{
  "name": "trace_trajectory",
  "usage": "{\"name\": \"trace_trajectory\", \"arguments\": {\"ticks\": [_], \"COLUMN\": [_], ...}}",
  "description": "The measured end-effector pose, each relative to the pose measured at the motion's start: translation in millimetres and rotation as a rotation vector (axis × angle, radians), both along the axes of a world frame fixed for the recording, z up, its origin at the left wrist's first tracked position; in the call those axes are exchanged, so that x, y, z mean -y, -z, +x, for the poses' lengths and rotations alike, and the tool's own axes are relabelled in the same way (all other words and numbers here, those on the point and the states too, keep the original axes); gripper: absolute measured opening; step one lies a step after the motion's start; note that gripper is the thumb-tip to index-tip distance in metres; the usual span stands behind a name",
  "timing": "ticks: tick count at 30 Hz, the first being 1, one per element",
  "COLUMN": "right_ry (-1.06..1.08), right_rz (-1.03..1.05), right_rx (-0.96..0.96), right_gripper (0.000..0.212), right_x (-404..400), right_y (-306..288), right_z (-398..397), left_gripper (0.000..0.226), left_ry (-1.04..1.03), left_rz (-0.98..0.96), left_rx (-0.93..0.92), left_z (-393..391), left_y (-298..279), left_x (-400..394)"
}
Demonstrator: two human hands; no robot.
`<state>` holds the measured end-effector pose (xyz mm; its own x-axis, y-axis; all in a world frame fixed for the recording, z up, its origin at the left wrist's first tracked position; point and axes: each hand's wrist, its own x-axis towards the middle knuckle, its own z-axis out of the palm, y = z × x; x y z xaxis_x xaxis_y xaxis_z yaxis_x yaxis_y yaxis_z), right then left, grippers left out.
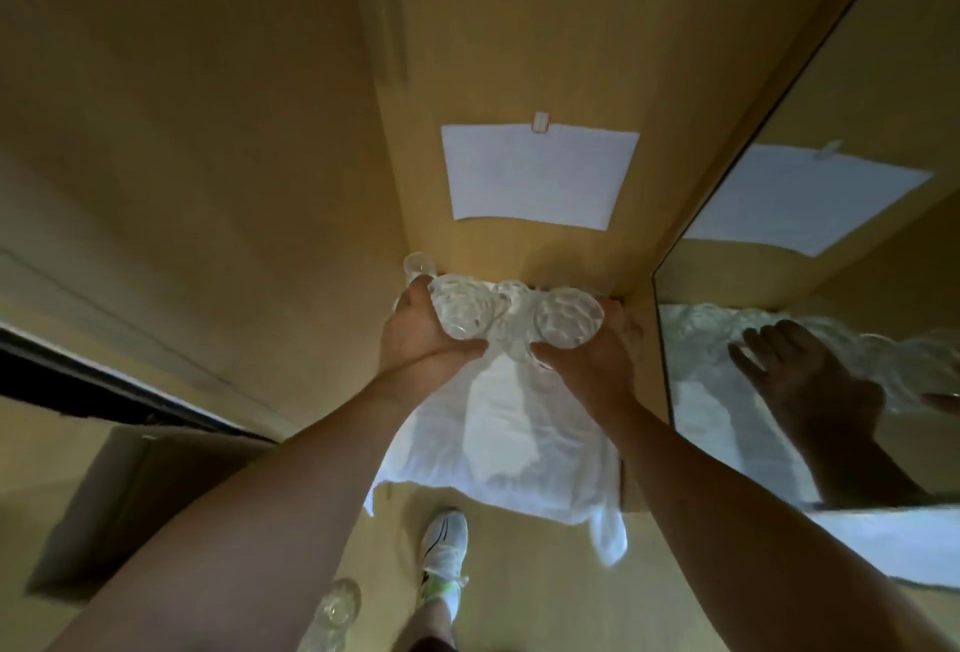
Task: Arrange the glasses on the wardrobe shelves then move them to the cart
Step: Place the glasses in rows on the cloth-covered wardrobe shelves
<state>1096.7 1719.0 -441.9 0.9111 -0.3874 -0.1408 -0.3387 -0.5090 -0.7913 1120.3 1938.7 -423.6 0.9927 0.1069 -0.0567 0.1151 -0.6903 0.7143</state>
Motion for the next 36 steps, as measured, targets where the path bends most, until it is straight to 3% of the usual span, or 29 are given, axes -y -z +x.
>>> {"name": "trace_trajectory", "arguments": {"ticks": [6, 12, 19, 24, 36], "right_ry": [0.016, -0.022, -0.077, -0.094, -0.031], "right_rz": [-0.105, -0.142, -0.123, -0.1, -0.169], "right_rx": [0.186, 0.342, 0.503, 0.578, 0.7], "right_gripper": [0.083, 0.1, 0.104, 0.107, 0.103], "right_x": [-3.6, -11.0, -23.9, -35.3, -65.6], "right_y": [-94.7, -185.5, -273.6, -320.1, -390.5], "right_z": [-6.7, -23.3, -44.1, -68.2, -130.0], "left_gripper": [0.104, 0.095, 0.098, 0.104, 0.1], "left_ry": [-0.054, -0.183, -0.329, -0.371, -0.244], "left_rz": [0.013, 0.003, -0.17, -0.27, -0.433], "left_rx": [0.14, 0.302, 0.48, 0.545, 0.72], "left_z": [-0.8, -23.2, -62.6, -96.6, -143.9], "left_y": [-95.0, -192.1, -283.4, -329.7, -389.4], "left_x": [6.8, 8.1, 4.0, -1.3, -29.2]}}
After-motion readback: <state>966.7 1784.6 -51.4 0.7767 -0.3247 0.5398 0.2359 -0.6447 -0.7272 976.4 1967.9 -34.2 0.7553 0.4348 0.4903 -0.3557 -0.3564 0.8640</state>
